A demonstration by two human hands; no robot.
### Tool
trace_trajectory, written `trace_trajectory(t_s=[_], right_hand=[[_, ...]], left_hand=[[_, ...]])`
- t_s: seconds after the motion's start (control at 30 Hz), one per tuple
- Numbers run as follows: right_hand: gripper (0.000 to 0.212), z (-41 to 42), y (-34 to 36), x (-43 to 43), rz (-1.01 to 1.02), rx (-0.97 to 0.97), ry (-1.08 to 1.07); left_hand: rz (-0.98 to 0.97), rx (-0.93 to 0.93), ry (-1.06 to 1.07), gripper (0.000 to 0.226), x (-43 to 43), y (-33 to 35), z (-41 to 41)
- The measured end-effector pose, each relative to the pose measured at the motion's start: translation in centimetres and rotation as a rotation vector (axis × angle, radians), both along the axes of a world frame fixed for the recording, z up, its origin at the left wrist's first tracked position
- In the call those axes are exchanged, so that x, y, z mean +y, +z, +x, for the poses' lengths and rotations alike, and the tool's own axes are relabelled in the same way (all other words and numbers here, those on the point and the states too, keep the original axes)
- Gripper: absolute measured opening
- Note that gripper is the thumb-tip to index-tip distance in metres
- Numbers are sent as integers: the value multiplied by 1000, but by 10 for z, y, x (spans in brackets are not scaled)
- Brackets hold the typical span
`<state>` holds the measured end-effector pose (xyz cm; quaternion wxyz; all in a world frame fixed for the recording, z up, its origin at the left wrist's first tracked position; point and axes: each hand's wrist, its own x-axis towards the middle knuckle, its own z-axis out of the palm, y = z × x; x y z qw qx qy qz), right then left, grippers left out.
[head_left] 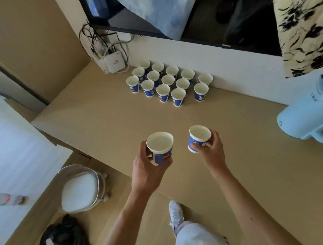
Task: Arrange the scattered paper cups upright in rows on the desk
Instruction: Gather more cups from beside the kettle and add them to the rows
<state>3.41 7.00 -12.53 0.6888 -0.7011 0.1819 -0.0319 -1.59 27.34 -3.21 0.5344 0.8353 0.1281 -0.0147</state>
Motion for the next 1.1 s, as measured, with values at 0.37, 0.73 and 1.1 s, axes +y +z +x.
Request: trace_trajectory(t_s=[0.37,0.73,1.1], right_hand=[[63,99,-16,24,-44,18,-165],[60,180,-90,16,-233,-67,-309],[63,220,-132,-5,-360,-180,-346]], left_hand=[[-21,-40,-215,60,41,-38,123],[-70,-82,-494,69,48,-125,227],[-119,-244,-508,68,38,-179,251]])
